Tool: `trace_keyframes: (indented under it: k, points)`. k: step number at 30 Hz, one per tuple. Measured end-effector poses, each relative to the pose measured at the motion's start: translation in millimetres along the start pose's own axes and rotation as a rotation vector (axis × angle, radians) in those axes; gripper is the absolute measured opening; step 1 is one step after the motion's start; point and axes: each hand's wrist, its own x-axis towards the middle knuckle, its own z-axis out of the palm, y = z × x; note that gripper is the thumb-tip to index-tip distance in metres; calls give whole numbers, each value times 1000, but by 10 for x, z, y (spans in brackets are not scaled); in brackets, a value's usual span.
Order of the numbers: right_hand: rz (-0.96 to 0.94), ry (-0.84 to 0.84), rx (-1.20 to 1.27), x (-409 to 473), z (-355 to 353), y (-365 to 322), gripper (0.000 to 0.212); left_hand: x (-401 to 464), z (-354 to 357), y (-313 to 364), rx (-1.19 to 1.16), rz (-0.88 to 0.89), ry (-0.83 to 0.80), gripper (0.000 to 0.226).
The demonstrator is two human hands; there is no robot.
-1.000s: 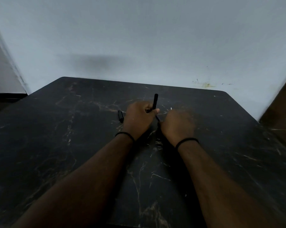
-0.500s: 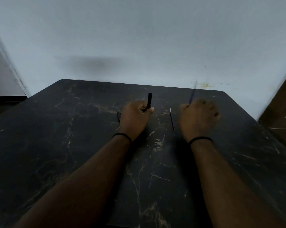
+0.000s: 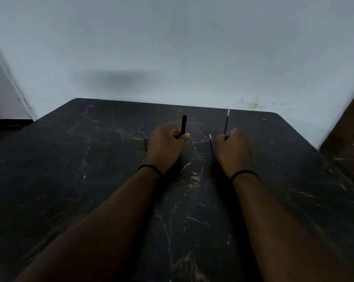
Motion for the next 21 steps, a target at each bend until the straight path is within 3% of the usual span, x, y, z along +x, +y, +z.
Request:
trace_keyframes:
  k: [3, 5, 10, 13, 21]
  points:
    - [10, 169, 152, 29, -35, 42, 12, -1, 5, 6, 6, 6, -4, 17]
    - [21, 197, 199, 44, -63, 93, 9, -3, 6, 14, 2, 7, -1, 18]
    - [82, 111, 204, 44, -74, 157, 12, -1, -2, 22, -10, -4, -9, 17]
    - [58, 19, 146, 45, -27, 188, 2, -3, -5, 19, 0, 1, 10, 17]
    - [20, -74, 66, 72, 43, 207, 25, -6, 3, 24, -9, -8, 5, 18]
